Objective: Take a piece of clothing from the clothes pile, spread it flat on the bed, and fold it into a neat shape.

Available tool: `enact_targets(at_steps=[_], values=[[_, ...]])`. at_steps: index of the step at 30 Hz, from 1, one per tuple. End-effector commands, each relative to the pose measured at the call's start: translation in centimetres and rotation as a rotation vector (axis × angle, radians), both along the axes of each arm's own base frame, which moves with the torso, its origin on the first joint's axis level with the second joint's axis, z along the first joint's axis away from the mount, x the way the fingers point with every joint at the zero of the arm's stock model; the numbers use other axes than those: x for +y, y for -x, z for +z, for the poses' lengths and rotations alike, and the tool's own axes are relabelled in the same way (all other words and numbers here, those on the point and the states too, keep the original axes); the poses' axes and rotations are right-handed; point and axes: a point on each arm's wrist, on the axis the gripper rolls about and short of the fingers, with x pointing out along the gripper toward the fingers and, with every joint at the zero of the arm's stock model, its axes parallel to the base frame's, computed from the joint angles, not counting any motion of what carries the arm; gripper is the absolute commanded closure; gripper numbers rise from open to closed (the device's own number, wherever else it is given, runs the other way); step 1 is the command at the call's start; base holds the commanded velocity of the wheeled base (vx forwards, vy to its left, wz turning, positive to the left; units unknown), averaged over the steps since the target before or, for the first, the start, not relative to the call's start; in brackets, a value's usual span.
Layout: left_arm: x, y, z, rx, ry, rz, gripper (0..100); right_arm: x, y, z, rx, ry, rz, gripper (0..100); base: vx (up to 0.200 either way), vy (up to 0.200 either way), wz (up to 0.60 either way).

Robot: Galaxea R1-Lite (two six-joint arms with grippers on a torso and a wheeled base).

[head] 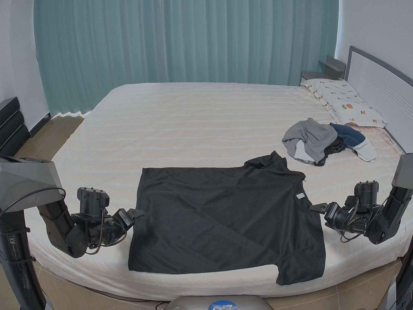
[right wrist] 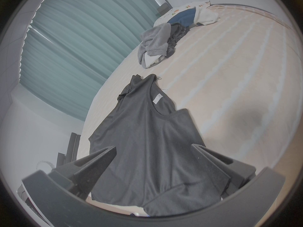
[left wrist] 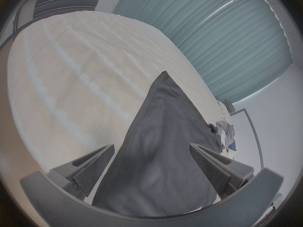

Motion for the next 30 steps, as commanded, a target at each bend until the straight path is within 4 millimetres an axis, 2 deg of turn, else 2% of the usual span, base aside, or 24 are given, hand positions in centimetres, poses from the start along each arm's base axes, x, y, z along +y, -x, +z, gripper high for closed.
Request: enact_targets(at_steps=[1, 9, 12, 18, 30], values=[[0.0, 2.9, -0.8, 0.043, -0.048, -0.052, 0, 0.0, 2.3, -0.8, 0.038, -0.002, 0.004, 0, 0.000, 0.000, 0.00], [-0.1, 5.8, -2.5, 0.128, -0.147, -0.160, 0, 0.1, 4.4, -1.7, 0.079, -0.021, 0.036, 0, 0.000, 0.000, 0.00], [-0.4, 5.9, -2.5, 0.127, -0.157, -0.170, 0, 0.1, 4.7, -1.7, 0.085, -0.032, 0.049, 0, 0.000, 0.000, 0.00], [-2.3, 6.7, -2.8, 0.134, -0.192, -0.224, 0, 0.1, 4.9, -2.1, 0.101, -0.023, 0.060, 0, 0.000, 0.000, 0.00], [-3.3, 6.8, -4.0, 0.144, -0.269, -0.230, 0, 0.1, 5.1, -2.3, 0.113, -0.015, 0.067, 0, 0.000, 0.000, 0.00]])
